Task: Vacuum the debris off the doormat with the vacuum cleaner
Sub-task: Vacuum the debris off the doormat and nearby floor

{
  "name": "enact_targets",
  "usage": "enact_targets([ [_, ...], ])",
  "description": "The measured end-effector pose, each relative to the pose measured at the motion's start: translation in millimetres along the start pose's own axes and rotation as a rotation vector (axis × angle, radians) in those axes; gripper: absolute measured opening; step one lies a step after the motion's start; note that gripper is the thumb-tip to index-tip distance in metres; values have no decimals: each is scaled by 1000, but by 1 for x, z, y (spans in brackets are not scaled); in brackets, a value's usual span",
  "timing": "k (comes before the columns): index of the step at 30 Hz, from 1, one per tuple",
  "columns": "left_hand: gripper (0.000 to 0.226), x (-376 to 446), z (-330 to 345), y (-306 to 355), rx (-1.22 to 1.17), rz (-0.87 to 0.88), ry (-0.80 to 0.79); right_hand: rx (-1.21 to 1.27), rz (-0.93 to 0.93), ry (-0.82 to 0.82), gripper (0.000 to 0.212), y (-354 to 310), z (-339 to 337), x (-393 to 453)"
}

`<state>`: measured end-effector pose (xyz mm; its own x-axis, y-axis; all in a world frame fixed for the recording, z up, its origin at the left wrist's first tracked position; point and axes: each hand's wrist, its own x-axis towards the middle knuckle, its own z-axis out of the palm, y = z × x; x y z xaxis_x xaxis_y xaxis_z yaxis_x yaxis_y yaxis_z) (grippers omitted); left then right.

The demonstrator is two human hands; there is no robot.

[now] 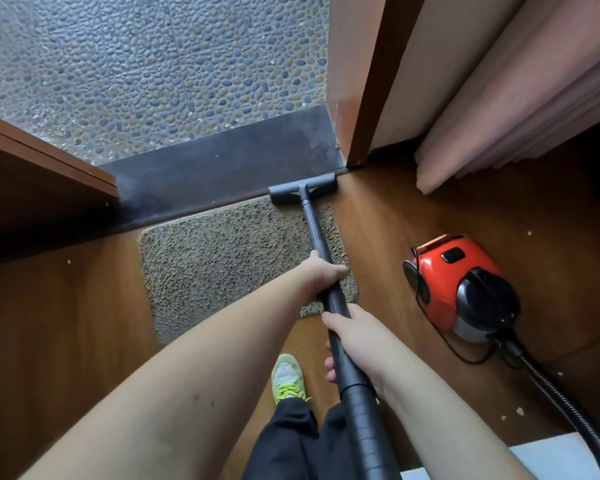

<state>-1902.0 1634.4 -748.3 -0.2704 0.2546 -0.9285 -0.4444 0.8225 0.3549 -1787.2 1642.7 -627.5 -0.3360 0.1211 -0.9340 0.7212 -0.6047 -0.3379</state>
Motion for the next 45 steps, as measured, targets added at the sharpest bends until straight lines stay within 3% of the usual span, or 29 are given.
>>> enact_targets([
  [8, 58, -16, 11, -25, 103, 1, 50, -47, 14, -3, 13, 25, -6, -13],
  [16, 72, -29, 19, -46, -45, -45, -6, -48, 6, -15, 12, 43, -6, -30],
  [21, 62, -33, 26, -60, -125, -44, 4, -134, -15, -10, 12, 50, -9, -41],
  [27, 70, -22, 13, -41, -87, 46, 80, -138, -40, -11, 17, 31, -6, -29],
  [30, 74, -8, 0, -25, -54, 50, 93, -105, -53, -16, 8, 15, -2, -13],
  [36, 51, 6, -11, -7, -85, 6, 70, -64, -7, -55, 10, -10, -3, 5],
  [45, 69, 5, -3, -15, -28, -11, 81, -101, -4, -52, 14, -1, -8, -7],
])
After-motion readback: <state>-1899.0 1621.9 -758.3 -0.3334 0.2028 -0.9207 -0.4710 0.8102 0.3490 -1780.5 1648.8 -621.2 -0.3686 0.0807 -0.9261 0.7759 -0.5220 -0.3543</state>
